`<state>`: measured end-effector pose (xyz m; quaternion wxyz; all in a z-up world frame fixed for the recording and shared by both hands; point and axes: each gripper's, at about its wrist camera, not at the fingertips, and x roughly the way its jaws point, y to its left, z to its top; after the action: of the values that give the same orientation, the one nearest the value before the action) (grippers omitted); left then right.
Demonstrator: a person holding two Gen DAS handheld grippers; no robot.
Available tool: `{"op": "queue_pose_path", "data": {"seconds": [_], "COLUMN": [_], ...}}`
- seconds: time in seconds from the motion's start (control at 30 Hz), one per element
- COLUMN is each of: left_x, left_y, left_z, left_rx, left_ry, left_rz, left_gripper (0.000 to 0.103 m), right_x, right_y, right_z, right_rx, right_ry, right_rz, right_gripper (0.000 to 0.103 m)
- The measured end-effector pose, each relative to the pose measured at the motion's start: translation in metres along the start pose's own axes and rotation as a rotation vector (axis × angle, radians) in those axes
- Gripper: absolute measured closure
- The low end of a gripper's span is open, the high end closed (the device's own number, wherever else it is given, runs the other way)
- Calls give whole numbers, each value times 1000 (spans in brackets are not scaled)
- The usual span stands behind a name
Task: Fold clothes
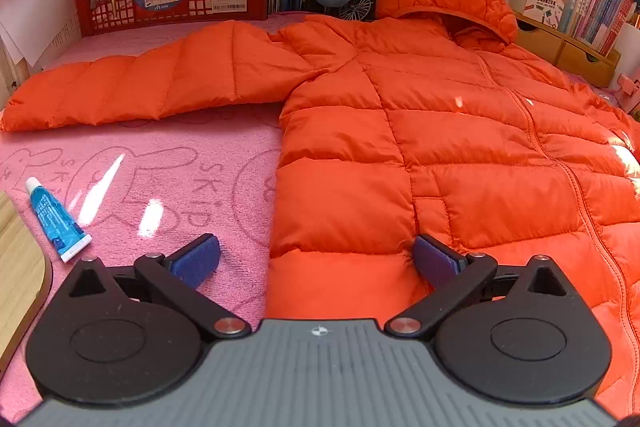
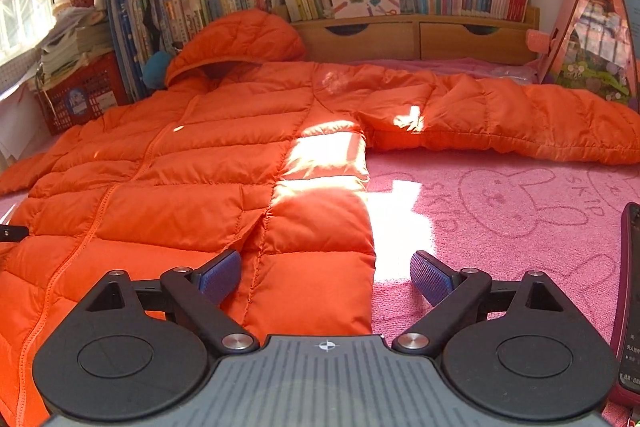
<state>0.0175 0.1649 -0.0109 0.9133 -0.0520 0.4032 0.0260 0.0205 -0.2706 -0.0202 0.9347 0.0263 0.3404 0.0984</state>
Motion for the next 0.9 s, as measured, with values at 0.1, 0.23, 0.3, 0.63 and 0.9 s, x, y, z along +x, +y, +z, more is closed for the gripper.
{"op": "queue_pose_path", "data": {"seconds": [0.1, 0.23, 0.3, 0.63, 0.9], "left_x": [4, -5, -9, -24, -47], "left_y": [-4, -10, -15, -45, -35], "left_z": [5, 1, 0, -7, -13], "left_rx": [17, 25, 23, 117, 107], "left_ry": [29, 15, 12, -16, -22], "left_rz": [9, -2, -16, 15, -2], "left_gripper": [0, 24, 42, 81, 82], "right_x": [12, 9, 7, -8, -45], "right_y": [-1, 8, 13, 29, 34], "right_z": [7, 5, 4, 6, 5], "right_rx": [24, 1, -19, -50, -41], "right_ry": [24, 18, 21, 38, 12], "right_rz": [18, 24, 16, 31, 92], "right_gripper": [26, 46, 48, 71, 80]}}
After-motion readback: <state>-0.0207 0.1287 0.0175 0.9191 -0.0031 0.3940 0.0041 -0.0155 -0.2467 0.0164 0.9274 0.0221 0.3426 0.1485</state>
